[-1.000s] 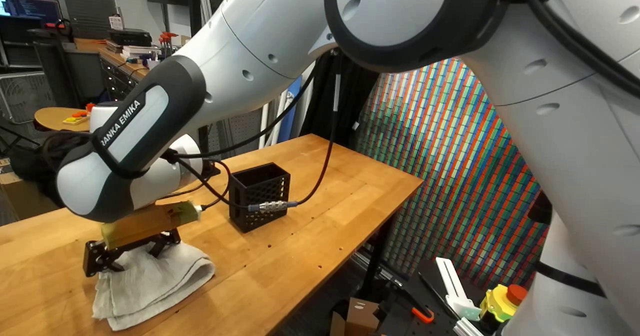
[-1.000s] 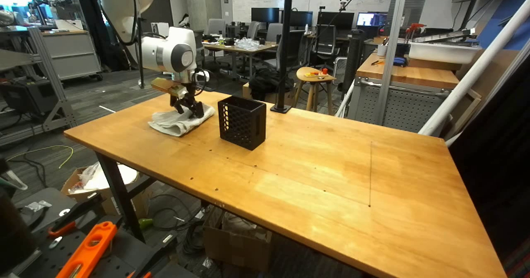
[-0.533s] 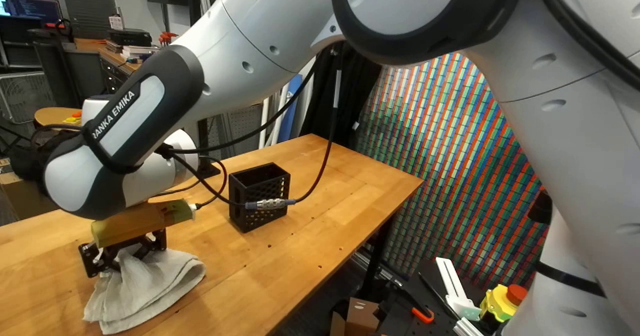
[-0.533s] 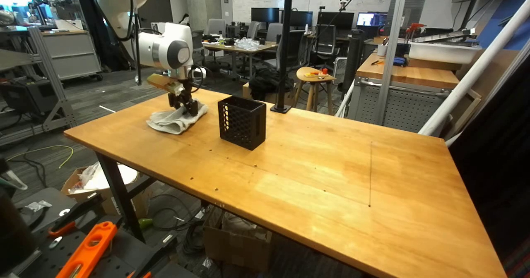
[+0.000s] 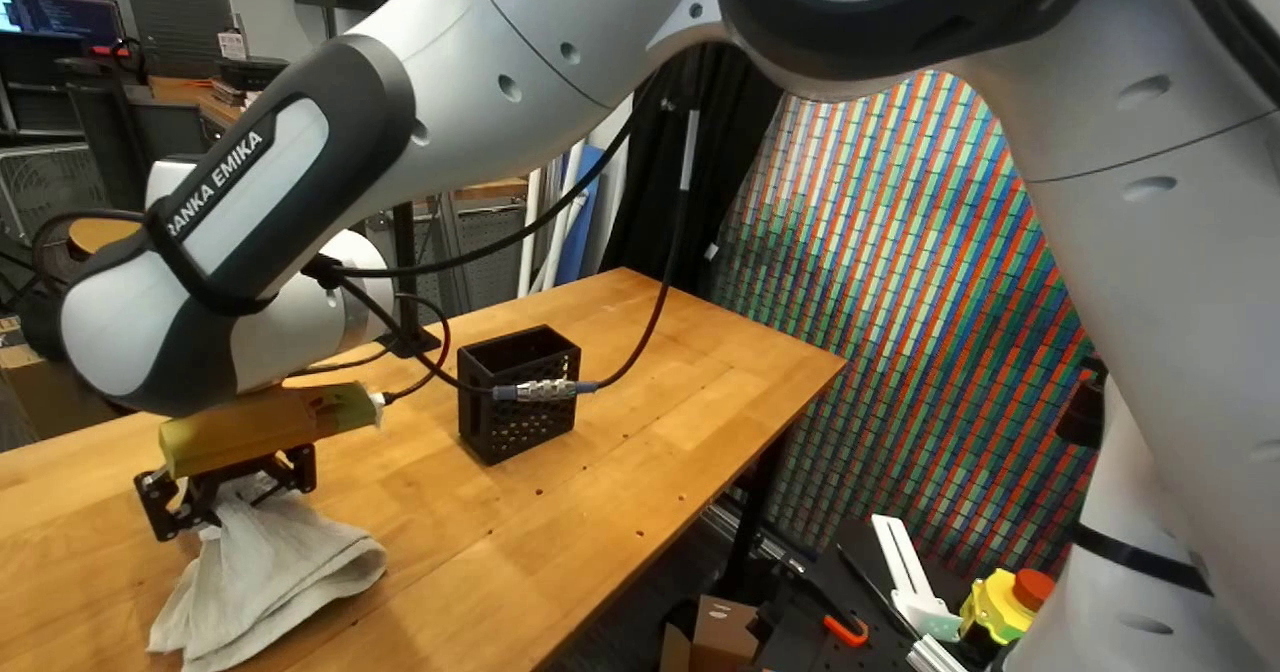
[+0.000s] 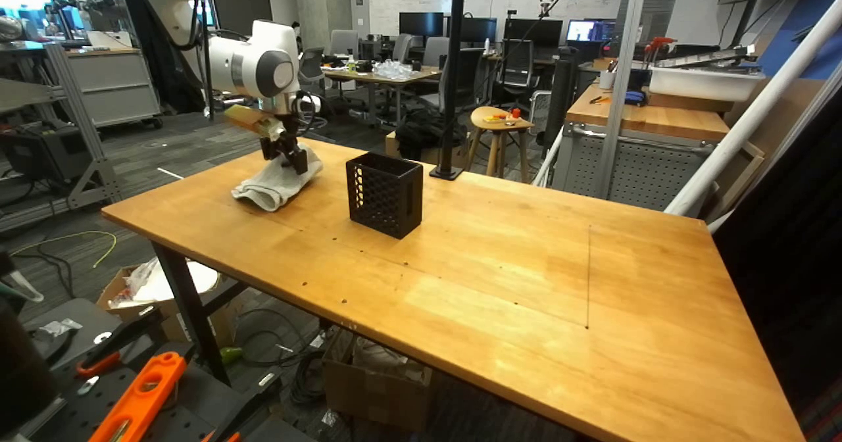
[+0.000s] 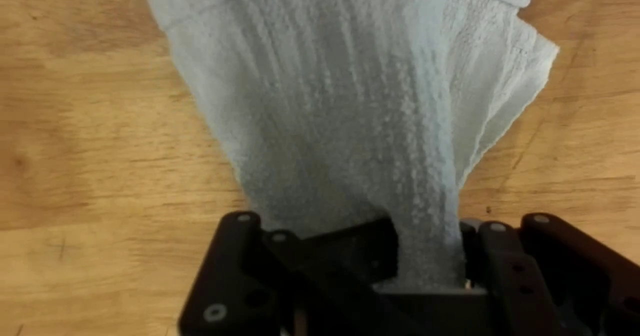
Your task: Move the black basket to the right, place the white towel inside the basket
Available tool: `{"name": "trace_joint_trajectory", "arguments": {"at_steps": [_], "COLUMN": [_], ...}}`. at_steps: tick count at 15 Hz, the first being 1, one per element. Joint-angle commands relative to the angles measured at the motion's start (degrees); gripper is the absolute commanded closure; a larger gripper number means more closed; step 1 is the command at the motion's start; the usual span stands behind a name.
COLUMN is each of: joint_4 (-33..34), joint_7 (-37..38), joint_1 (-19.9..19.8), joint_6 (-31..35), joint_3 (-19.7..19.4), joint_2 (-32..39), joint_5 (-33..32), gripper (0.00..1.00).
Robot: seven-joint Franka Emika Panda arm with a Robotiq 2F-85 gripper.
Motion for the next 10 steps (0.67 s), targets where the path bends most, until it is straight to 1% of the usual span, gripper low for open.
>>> {"name": "trace_joint_trajectory", "arguments": {"at_steps": [1, 5, 10], "joint_4": [-4.11, -7.51, -12.88], "joint_7": [0.58, 1.19, 0.33], "joint_1": [0.35, 0.17, -2.00], "joint_6": [1.53, 1.17, 0.55], "joint_3": [-0.03, -1.00, -3.37], "joint_2": [-4.54, -8.88, -16.34], "joint_5": [1.03, 0.17, -1.05], "gripper": [1.00, 1.00, 1.00]}}
